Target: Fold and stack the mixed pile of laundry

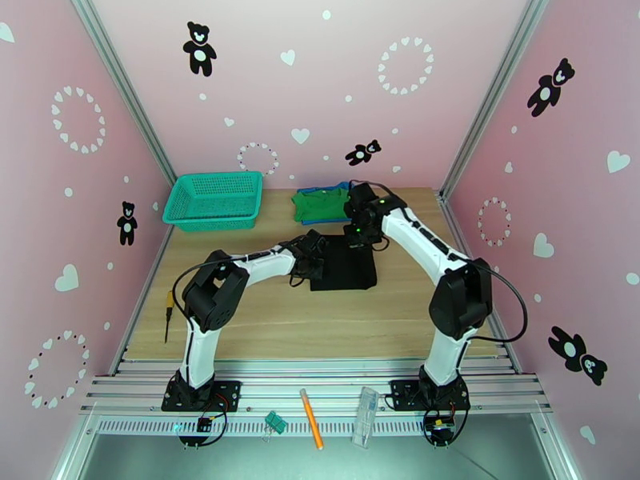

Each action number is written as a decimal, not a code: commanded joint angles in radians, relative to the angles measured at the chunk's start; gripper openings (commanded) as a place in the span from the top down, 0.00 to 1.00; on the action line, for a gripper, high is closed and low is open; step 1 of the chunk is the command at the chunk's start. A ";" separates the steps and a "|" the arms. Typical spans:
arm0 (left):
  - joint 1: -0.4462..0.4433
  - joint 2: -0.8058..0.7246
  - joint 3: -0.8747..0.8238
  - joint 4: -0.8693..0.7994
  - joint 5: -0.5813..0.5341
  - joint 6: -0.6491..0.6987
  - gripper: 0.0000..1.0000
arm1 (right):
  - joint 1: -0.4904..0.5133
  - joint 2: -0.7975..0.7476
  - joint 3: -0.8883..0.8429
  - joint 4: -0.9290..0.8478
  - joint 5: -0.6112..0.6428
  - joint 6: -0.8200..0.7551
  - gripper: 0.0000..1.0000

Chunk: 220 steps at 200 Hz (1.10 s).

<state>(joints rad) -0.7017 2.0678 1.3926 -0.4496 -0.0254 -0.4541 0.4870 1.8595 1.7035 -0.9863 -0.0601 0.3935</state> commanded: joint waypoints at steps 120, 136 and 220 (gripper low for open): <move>0.010 0.024 -0.073 -0.064 -0.004 0.009 1.00 | 0.098 0.200 0.029 0.149 -0.047 0.168 0.64; 0.009 -0.002 -0.070 -0.083 -0.022 0.018 1.00 | 0.099 0.186 0.035 0.144 -0.044 0.168 0.57; 0.010 -0.269 0.120 -0.327 -0.186 0.155 0.85 | 0.092 0.076 0.032 0.091 0.026 0.150 0.53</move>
<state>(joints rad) -0.6903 1.9114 1.4166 -0.6746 -0.1432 -0.3634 0.5812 2.0178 1.7241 -0.8513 -0.0841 0.5491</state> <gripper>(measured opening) 0.082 0.472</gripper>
